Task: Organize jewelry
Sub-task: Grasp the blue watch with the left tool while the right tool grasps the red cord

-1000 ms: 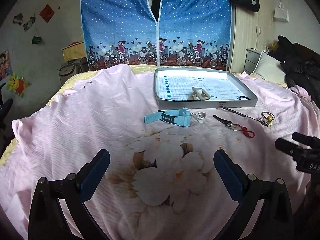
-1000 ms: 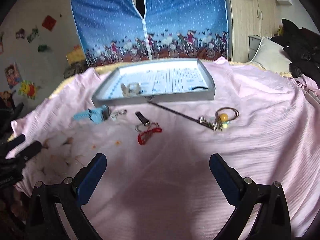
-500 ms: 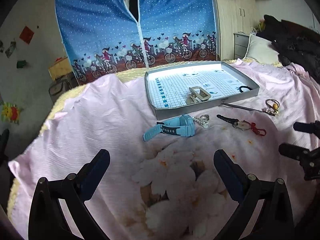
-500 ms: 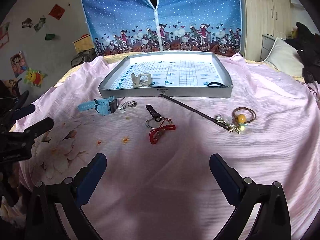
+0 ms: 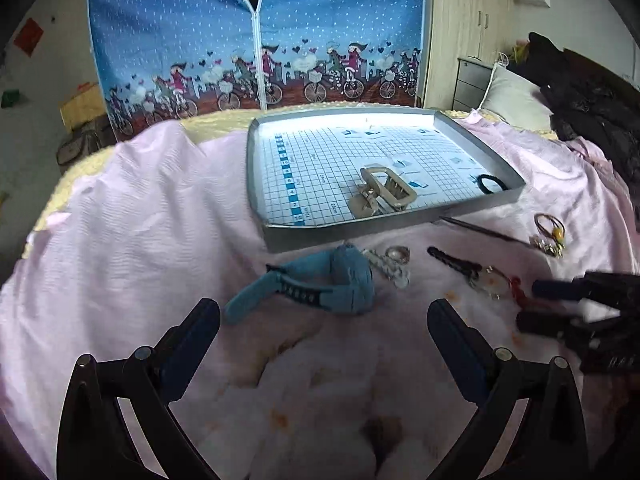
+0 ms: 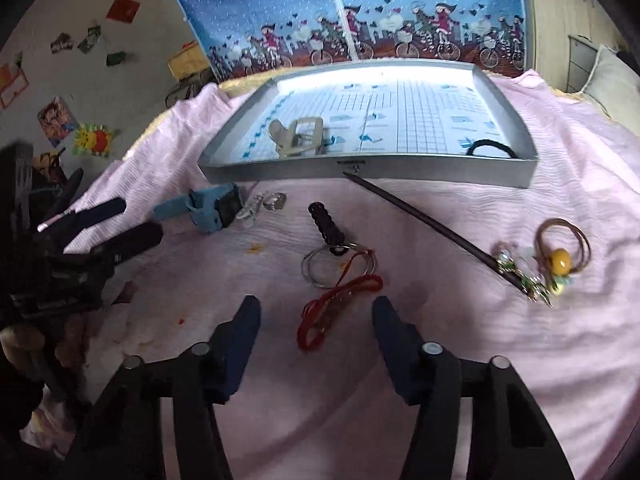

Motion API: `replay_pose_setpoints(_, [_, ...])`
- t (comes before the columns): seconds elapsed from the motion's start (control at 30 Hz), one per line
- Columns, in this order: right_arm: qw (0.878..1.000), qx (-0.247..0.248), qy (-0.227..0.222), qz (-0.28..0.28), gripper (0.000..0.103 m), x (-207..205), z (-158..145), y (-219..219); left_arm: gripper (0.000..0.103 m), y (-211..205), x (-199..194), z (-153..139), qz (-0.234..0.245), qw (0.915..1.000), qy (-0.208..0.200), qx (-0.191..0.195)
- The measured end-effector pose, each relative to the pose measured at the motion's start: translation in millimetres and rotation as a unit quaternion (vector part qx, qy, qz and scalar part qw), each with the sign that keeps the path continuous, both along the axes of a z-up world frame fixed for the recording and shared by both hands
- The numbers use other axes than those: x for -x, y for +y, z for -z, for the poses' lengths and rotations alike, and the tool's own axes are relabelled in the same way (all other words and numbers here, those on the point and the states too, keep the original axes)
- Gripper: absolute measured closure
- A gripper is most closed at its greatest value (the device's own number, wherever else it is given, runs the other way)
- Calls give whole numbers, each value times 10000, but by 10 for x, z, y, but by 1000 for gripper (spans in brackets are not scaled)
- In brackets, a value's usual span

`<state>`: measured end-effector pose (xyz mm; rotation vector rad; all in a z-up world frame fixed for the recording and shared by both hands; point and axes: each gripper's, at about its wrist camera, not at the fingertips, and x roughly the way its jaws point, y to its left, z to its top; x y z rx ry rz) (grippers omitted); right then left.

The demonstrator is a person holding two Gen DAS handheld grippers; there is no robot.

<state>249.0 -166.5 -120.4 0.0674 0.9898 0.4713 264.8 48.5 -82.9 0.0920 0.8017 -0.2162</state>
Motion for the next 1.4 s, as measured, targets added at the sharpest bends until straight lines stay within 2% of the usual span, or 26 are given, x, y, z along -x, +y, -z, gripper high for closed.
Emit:
replay_pose_setpoints(0.13, [9999,129,27,74,63,-104,72,-18,4,-33,-194,24,-90,9999,6,-96])
replay_pose_setpoints(0.17, [9999,111,62,101,65,-127,88,-34,7,-46,-239,41,-81,9999,37,-110])
replay_pose_setpoints(0.33, [9994,-68,239,233,66,-169,133,-82,14,-122,-416,224,-142,9986,368,-363])
replay_pose_setpoints(0.37, [9993,-91,243,251,66,-167,127,-93,20,-117,-451,264,-197,9980,450,-395])
replay_pose_setpoints(0.53, [9992,-111,261,292,66,-169,123,-93,26,-41,-549,330,-446,9970,550,-313])
replay_pose_setpoints(0.6, [9992,-104,255,299,66,-173,124,-88,44,-48,-555,330,-413,9973,549,-248])
replay_pose_setpoints(0.73, [9991,-97,246,321,68,-169,129,-92,50,-84,-526,329,-408,9975,519,-270])
replay_pose_setpoints(0.8, [9990,-123,254,350,68,-168,133,-96,57,-55,-503,325,-446,9976,508,-135])
replay_pose_setpoints(1.07, [9987,-195,270,373,75,-137,147,-98,66,79,-316,262,-269,9963,431,693])
replay_pose_setpoints(1.2, [9986,-255,264,378,83,-109,148,-86,72,81,-145,211,-182,9953,298,900])
replay_pose_setpoints(1.27, [9987,-261,237,357,90,-87,140,-72,74,83,-50,195,-195,9950,235,952])
replay_pose_setpoints(1.4, [9993,-185,75,307,93,-33,119,-23,76,96,119,198,-269,9938,44,1081])
